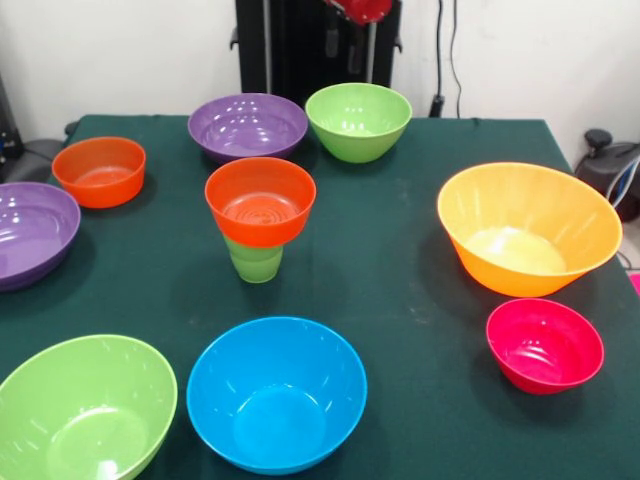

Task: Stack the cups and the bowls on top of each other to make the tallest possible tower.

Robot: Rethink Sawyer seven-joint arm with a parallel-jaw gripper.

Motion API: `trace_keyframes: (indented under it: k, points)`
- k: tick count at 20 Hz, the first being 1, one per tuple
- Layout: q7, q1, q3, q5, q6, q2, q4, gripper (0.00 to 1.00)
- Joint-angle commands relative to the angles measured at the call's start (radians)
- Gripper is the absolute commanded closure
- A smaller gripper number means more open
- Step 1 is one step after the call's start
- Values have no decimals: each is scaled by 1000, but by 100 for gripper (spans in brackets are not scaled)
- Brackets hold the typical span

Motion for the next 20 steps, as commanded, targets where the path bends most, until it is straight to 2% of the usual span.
trace_keyframes:
  k: [1, 4, 8, 12, 14, 17, 20]
  points:
    - [184, 35, 105, 30, -101, 160, 22, 0]
    - [158, 7, 120, -16, -179, 240, 5, 0]
    - [159, 1, 102, -55, -299, 353, -24, 0]
    - [141, -21, 82, -96, -375, 434, -50, 0]
    - [106, -47, 85, -129, -364, 432, -58, 0]
    - [-28, -112, 101, -242, -286, 366, -106, 0]
    - [-82, -172, 147, -325, -196, 299, -117, 0]
